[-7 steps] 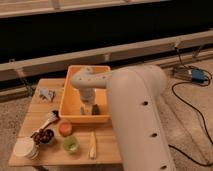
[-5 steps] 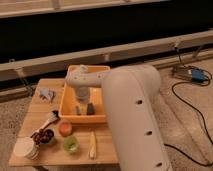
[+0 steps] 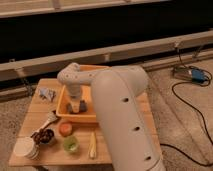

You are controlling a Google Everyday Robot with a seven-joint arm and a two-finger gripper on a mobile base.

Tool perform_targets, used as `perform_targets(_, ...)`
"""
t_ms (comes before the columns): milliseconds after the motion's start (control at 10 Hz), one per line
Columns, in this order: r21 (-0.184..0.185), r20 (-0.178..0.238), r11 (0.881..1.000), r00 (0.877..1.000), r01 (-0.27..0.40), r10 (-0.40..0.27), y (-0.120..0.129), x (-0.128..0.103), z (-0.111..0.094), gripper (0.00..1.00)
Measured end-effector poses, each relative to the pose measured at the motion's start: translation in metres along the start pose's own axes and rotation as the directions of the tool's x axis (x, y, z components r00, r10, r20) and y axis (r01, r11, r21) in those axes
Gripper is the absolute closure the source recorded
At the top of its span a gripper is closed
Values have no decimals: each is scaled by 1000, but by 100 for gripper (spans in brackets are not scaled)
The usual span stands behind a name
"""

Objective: Wipe tray with sponge

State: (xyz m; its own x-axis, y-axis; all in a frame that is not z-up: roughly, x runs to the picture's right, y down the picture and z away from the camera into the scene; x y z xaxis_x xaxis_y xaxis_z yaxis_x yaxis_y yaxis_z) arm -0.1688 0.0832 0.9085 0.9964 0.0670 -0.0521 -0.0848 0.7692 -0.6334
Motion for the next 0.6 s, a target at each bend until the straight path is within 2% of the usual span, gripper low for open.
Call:
perform_targets(200,9,-23,999,999,-45,45,-21,25,1,100)
perform_targets(300,15,-41,997,996,-80,81,-32,48,2,100)
perform_targets(600,29,-71,986,983,-165,167,-45,96,3,100)
